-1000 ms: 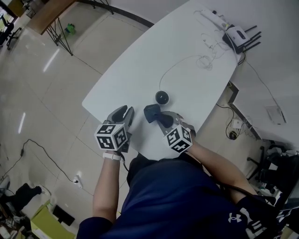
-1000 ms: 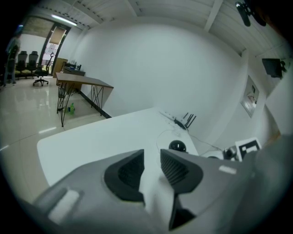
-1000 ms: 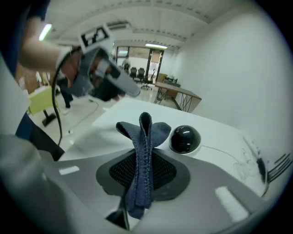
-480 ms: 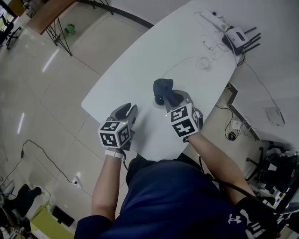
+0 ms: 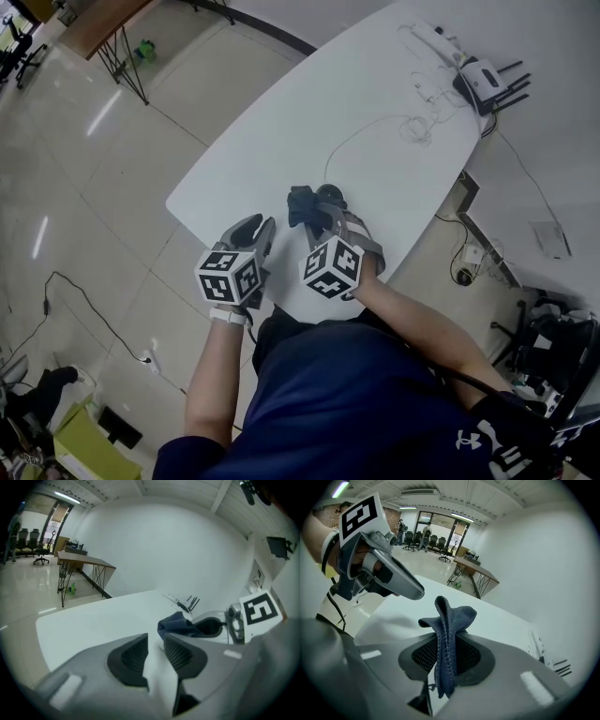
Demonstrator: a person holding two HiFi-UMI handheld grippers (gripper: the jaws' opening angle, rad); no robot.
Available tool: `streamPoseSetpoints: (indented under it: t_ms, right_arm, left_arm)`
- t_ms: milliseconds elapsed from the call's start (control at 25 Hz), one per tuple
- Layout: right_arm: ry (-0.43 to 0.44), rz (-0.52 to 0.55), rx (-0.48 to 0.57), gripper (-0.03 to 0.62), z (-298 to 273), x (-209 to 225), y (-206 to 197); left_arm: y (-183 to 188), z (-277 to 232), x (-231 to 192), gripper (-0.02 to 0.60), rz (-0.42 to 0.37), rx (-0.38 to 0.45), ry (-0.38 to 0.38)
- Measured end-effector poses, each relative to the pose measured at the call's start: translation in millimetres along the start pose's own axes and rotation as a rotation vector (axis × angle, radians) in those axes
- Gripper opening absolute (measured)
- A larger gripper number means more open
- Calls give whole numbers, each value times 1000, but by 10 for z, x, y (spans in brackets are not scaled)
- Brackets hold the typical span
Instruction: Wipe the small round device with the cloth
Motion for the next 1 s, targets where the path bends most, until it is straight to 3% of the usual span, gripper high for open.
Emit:
streamPoseSetpoints:
  t_ms: [120,360,560,680,840,920,1000]
  right_arm:
    - [18,21,-14,81,-68,-90,-79]
    - [56,164,-34,81,-257,-354,-323]
    - [155,89,-54,81,-304,-577,-555]
    - [260,-148,10,81,-241,-610,-567]
    - [423,-684,263,81,152,-327,-201]
    - [416,-839,409,81,384,67,74]
    - [353,-948,509,81,488,498,151]
  left_arm:
    - [-22,20,-19,104,9,2,9]
    - [-27,60,8,104,9,-1,6]
    - [-29,78,30,104,10,-8,6]
    - [-47,66,44,104,9,-14,6]
    - [-13,46,54,104,6,-14,-2]
    - [17,23,48,104,6,-12,-4]
    - [33,-23,74,103,7,-14,-10]
Point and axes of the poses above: the fingertips, and each gripper's own axes: z backward along the fingers, x to its right, y out of its top, the point moved 2 cm from there along z, backward along the fingers, and after that the axes turned 15 degrees about x, right-handed, at the moved point
